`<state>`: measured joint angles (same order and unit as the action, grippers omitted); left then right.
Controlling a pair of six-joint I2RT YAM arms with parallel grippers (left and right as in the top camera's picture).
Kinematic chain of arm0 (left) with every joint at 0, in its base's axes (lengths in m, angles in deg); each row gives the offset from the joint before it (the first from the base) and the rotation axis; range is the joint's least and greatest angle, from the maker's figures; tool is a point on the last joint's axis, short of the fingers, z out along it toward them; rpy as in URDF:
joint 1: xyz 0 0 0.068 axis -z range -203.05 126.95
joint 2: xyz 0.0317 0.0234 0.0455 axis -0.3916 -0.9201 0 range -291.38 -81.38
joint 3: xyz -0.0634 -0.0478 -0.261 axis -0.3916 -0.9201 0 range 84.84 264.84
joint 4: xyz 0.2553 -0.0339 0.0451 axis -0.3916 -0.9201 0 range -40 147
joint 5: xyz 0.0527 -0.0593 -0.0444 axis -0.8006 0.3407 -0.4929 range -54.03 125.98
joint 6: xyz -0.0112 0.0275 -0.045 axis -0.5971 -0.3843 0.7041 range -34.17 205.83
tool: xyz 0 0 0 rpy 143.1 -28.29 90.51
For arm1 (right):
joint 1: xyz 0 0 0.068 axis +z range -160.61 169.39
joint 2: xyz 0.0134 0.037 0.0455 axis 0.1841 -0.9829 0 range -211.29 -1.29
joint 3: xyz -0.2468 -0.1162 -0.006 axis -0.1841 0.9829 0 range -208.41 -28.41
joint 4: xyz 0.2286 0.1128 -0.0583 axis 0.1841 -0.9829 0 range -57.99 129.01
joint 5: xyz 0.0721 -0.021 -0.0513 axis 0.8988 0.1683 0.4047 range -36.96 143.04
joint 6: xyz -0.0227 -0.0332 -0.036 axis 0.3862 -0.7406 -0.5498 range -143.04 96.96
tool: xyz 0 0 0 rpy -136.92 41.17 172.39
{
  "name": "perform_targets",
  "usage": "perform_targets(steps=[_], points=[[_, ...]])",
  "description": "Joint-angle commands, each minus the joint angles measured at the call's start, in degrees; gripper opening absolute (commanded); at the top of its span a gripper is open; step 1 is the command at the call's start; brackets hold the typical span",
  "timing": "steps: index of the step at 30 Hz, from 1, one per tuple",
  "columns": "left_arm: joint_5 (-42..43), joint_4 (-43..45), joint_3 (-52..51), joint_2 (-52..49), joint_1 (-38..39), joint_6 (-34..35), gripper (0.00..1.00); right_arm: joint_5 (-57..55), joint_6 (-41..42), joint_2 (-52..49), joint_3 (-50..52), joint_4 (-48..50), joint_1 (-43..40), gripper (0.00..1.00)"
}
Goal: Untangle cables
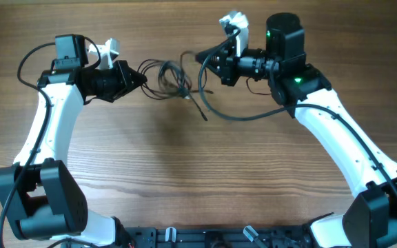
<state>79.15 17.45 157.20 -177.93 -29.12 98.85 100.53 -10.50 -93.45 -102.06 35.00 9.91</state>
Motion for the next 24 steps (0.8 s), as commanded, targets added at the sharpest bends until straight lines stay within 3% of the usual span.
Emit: perform_targets(steps=[1, 4, 6, 19, 24], points=[[-1.9, 0.1, -0.2, 0.1, -0.2, 1.2, 0.04, 4.1, 9.2, 1.5, -1.0, 4.6, -0.6, 0.04], [-1.9, 0.1, -0.2, 0.1, -0.2, 1.2, 0.04, 11.8, 12.3, 1.5, -1.0, 11.0, -0.6, 0.04], [-1.9, 0.1, -0.2, 0.1, -0.2, 1.2, 0.04, 10.9, 12.2, 1.5, -1.0, 11.2, -0.6, 0.04], [-1.4, 0.2, -0.2, 0.1, 2.1, -1.3, 0.04, -23.8, 11.5, 1.5, -1.0, -12.2, -0.6, 0.04], [-1.3, 1.0, -0.2, 0.1, 5.7, -4.3, 0.04, -29.3, 11.5, 1.5, -0.9, -18.0, -0.6, 0.04]])
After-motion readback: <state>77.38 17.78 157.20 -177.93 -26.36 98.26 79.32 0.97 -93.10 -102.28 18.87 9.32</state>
